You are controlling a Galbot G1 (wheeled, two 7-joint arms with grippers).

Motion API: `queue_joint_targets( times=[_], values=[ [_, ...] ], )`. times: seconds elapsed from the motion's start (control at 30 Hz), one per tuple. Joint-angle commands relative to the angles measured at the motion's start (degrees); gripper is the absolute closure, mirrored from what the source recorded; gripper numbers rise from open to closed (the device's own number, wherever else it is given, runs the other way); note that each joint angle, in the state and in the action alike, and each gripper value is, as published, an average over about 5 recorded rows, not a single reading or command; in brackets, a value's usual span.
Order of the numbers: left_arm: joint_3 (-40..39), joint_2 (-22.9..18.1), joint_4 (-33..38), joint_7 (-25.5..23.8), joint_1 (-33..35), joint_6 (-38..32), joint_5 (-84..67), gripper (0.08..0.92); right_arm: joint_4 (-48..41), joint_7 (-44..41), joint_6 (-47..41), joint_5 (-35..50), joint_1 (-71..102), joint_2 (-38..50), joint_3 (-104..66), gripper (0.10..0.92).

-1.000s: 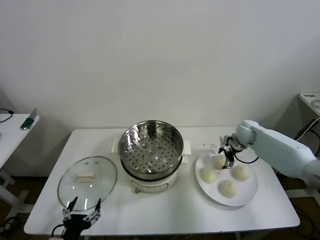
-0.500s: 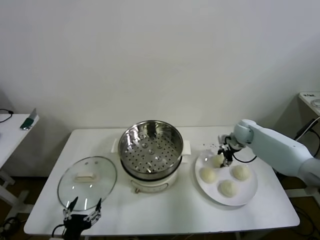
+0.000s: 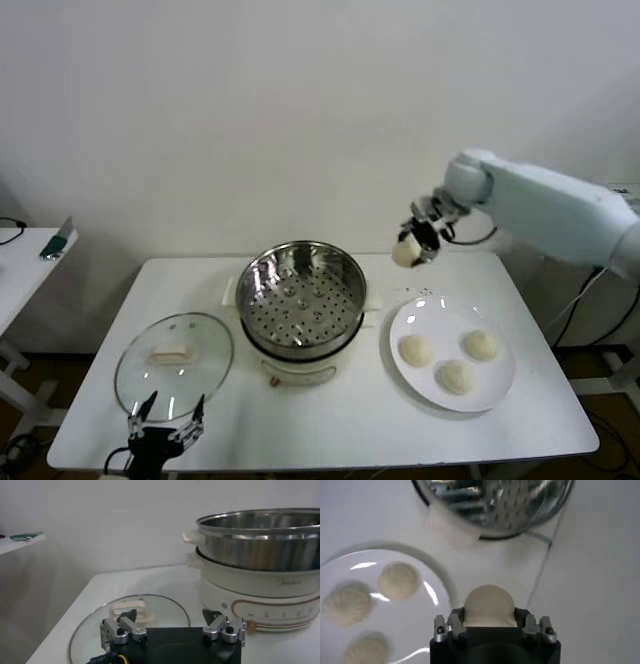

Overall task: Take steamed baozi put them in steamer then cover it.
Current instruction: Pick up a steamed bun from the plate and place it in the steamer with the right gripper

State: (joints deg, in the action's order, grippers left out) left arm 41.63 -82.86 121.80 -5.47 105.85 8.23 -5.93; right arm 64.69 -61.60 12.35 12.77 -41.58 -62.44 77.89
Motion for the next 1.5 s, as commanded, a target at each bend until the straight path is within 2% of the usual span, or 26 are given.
queue_joint_targets(
  times=[0.03,0.23,0.53,0.9,1.17,1.27,1.4,1.5],
  values=[
    [0.0,0.0,0.2,0.0,-0.2,0.0,-0.1,0.177,3.3,1.0,21.2,-5.2,-7.9,-14.7,4.2,0.372],
    [0.2,-0.1,0.4,0.0,-0.4,0.0,-0.2,0.177,-3.2,3.4,26.4,-18.5,2.3,-18.4,2.0,0.372],
    [0.1,-0.3,0.3,0.0,-0.5,-0.1,-0.2,0.177,-16.3,7.0,30.8,-29.3,13.7,-22.2,-3.5,0.372],
    [0.3,-0.3,-0.1,0.1,-0.8,-0.2,-0.3,0.177,-25.4,8.5,32.9,-34.4,18.5,-25.9,-8.3,0.372],
    [0.1,-0.5,-0.4,0.1,-1.2,-0.2,-0.3,0.177,-28.4,9.7,33.9,-37.1,19.8,-26.3,-9.8,0.371],
    [0.2,-0.4,-0.5,0.1,-1.3,-0.2,-0.4,0.177,-30.1,11.6,34.3,-38.0,20.5,-27.2,-11.1,0.345],
    [0.4,-0.4,-0.4,0.1,-1.4,-0.1,-0.4,0.177,-30.7,12.4,34.5,-37.5,20.6,-27.9,-12.0,0.249],
    [0.4,-0.5,0.0,0.1,-1.0,-0.1,-0.4,0.177,-27.8,10.4,34.3,-32.5,18.4,-26.6,-9.6,0.21]
  ],
)
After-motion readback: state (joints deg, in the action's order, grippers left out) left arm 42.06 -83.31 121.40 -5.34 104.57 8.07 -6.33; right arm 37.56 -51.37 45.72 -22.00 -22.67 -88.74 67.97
